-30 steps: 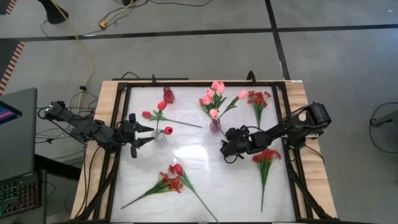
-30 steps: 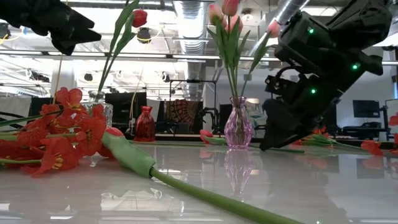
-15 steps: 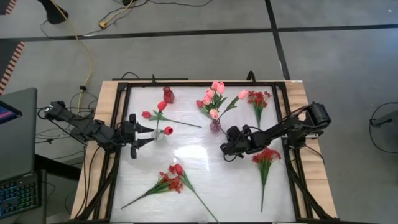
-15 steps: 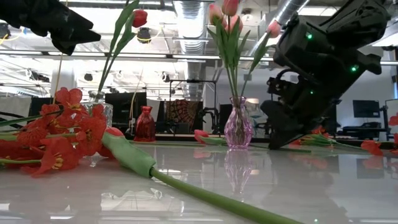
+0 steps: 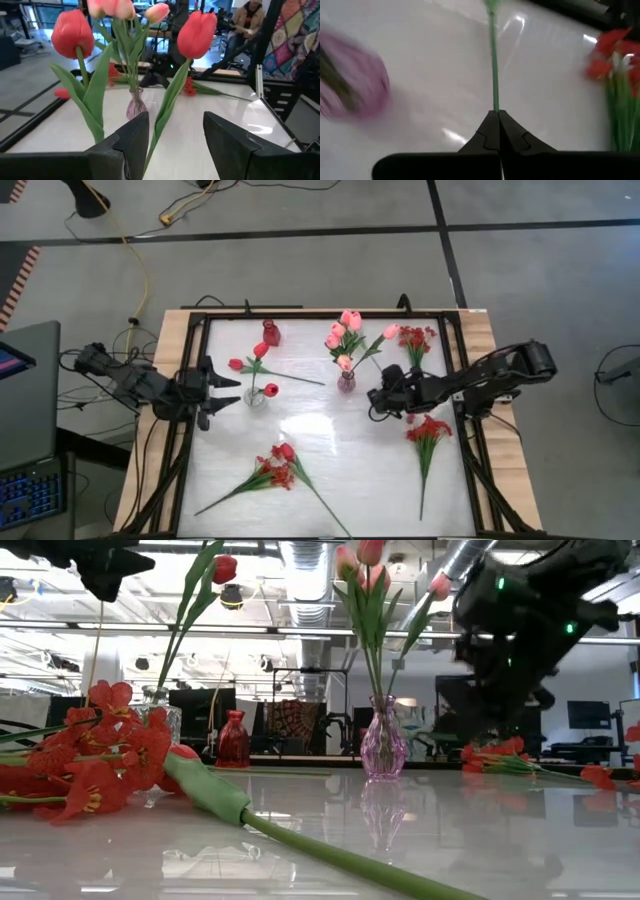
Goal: Sort flowers into vase by color
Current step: Put the red tulip into the transparent vase
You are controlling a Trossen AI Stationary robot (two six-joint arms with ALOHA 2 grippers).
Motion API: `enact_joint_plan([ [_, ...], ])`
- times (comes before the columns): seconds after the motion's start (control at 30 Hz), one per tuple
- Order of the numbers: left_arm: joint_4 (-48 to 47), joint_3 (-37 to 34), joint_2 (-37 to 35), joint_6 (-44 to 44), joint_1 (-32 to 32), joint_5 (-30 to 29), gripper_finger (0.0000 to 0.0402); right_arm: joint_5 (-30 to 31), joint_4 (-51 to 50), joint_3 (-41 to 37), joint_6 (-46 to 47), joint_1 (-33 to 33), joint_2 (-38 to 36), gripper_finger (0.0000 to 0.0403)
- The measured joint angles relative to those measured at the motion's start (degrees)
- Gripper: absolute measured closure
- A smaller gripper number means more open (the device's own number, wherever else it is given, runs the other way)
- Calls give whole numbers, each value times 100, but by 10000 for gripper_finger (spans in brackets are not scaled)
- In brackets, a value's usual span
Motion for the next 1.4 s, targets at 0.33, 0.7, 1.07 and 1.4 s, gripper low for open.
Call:
enact_joint_plan([
  [0.33,-44,2,-389,17,0,459,226,1092,-606,11,1,284,-1500,386],
  [0.7,113,2,-591,-93,0,1236,226,2332,-827,92,-826,885,-3150,386],
  [1.07,383,2,-576,7,-1,1464,226,3219,156,672,-3138,1663,-3680,386],
  [1.4,1034,-128,-502,112,0,1533,226,2570,3673,796,-6226,2490,-2990,386],
])
